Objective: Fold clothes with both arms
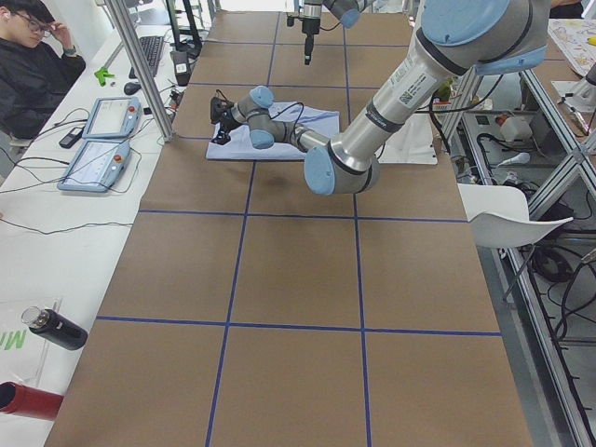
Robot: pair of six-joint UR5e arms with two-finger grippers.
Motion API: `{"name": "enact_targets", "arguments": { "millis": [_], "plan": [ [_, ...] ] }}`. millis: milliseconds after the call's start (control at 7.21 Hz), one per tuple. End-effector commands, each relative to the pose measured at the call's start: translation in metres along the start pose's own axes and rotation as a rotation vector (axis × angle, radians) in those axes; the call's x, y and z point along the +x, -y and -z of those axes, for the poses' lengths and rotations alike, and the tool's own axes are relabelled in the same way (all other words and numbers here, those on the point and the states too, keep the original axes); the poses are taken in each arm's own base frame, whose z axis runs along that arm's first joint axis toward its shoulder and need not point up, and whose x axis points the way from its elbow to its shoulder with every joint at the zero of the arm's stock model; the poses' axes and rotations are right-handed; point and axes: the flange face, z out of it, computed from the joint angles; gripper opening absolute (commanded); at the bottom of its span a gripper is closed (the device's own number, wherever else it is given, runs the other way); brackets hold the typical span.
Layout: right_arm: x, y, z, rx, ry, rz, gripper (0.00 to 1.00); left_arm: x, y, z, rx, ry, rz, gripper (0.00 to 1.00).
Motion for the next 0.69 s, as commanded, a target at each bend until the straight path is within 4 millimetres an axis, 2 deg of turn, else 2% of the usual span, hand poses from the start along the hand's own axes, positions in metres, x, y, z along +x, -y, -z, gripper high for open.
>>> {"name": "enact_targets", "arguments": {
  "millis": [0,139,277,416,555],
  "plan": [
    [-0.023,-0.001,-0.034,0.052,-0.03,0.069,1.0,-0.022,0.005,0.056,-0.063,-0.028,-0.087,1.0],
    [-0.034,0.005,-0.054,0.044,-0.084,0.102,1.0,-0.045,0.003,0.091,-0.109,-0.041,-0.092,1.0],
    [-0.064,0.01,-0.061,0.031,-0.169,0.176,1.0,-0.06,0.003,0.119,-0.133,-0.044,-0.091,1.0],
    [-0.1,0.016,-0.076,0.027,-0.254,0.215,1.0,-0.067,0.005,0.14,-0.144,-0.043,-0.093,1.0],
    [-0.123,0.022,-0.097,0.04,-0.289,0.251,1.0,-0.072,0.004,0.149,-0.158,-0.046,-0.092,1.0]
  ]
}}
